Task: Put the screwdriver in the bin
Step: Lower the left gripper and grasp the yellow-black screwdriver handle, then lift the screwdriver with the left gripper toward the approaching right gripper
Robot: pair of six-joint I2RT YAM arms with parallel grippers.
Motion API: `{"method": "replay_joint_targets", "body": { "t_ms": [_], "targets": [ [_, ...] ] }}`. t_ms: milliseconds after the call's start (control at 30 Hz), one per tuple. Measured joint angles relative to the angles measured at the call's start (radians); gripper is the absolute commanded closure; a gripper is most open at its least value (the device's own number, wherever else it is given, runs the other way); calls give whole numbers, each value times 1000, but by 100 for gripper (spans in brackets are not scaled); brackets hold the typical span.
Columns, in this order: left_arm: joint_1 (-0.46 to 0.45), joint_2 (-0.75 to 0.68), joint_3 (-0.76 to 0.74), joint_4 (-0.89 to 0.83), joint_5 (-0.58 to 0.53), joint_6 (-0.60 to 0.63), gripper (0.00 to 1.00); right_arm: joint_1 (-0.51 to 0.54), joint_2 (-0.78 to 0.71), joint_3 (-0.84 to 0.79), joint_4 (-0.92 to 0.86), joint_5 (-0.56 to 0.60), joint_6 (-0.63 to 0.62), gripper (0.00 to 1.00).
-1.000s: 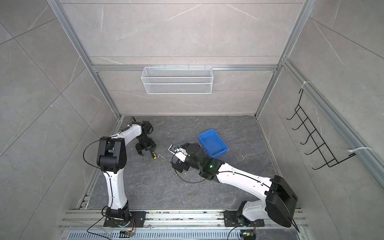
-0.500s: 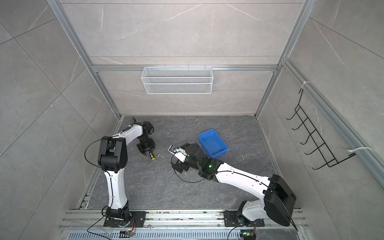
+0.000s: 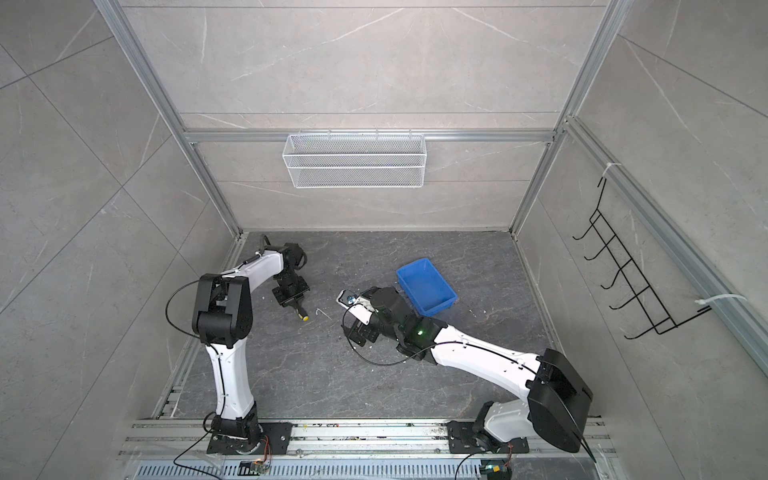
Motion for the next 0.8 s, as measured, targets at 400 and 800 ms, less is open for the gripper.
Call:
{"method": "replay_joint_targets", "body": {
  "t_ms": [400,800],
  "targets": [
    [-5,-20,-25,23,-11,-13,100,0,0,0,-7,0,0,1],
    [-37,-180,-86,84,-18,-16,100,0,-35,-4,47,5,61,1]
  ]
}}
